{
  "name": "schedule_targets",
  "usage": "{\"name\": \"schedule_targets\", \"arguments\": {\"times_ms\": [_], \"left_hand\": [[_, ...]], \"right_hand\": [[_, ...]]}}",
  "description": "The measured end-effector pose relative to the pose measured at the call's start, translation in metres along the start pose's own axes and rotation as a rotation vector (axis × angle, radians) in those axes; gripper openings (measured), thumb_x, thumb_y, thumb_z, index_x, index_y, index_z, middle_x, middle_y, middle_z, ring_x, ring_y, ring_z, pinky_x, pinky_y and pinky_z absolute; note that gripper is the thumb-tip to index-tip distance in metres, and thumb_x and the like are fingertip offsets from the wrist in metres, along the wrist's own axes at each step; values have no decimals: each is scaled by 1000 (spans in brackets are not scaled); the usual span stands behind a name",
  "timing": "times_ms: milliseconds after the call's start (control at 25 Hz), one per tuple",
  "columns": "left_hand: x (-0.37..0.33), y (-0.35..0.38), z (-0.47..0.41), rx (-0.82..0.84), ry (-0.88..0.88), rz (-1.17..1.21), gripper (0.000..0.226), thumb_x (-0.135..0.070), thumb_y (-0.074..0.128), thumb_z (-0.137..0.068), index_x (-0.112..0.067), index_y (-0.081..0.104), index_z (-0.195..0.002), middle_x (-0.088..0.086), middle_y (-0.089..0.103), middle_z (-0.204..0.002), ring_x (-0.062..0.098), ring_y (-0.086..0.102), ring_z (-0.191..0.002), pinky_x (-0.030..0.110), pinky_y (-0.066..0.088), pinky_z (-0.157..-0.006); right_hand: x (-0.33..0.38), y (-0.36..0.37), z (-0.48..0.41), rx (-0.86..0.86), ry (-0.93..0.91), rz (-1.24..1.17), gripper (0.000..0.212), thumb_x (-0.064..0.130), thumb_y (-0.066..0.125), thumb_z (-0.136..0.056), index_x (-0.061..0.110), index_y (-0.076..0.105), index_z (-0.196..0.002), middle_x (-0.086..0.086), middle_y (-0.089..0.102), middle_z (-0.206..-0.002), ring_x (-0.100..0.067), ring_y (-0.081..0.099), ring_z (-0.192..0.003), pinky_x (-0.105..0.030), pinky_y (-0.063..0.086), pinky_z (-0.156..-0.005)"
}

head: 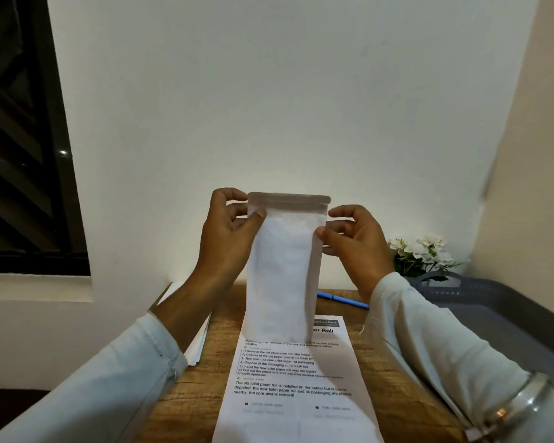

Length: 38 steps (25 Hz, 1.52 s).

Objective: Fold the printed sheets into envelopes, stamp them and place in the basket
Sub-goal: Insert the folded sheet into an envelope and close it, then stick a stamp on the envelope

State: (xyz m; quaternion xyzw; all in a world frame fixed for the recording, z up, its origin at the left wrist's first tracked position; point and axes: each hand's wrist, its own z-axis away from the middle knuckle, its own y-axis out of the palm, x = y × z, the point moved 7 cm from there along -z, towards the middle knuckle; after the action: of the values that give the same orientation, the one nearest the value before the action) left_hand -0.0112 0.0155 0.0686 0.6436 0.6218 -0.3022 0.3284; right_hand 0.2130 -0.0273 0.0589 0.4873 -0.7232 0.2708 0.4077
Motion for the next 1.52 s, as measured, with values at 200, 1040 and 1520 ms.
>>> {"name": "schedule_targets", "arguments": {"times_ms": [200,1040,1520], "left_hand": [[-28,-7,-9,-111,207,-96,15,-14,67,-93,-21,56,-85,0,63,-88,15,62,-76,33,56,-69],[21,-27,0,36,-105,-216,14,-17,63,-95,-19,58,-108,11,70,-95,22,69,-82,29,56,-58],[129,-15,81,447,-57,-922,6,-35,65,-90,-37,59,-90,-15,63,-87,8,60,-80,25,40,-64]], "right_hand": [[30,-1,-9,-36,-191,88,23,-2,70,-80,20,64,-78,-4,71,-85,-29,70,-77,-52,61,-77],[-31,2,9,378,208,260,14,-2,69,-89,6,71,-100,-4,71,-74,-20,69,-71,-32,56,-63],[-138,-9,41,597,273,970,20,18,76,-85,31,68,-97,8,68,-92,-15,66,-92,-22,48,-73]]}}
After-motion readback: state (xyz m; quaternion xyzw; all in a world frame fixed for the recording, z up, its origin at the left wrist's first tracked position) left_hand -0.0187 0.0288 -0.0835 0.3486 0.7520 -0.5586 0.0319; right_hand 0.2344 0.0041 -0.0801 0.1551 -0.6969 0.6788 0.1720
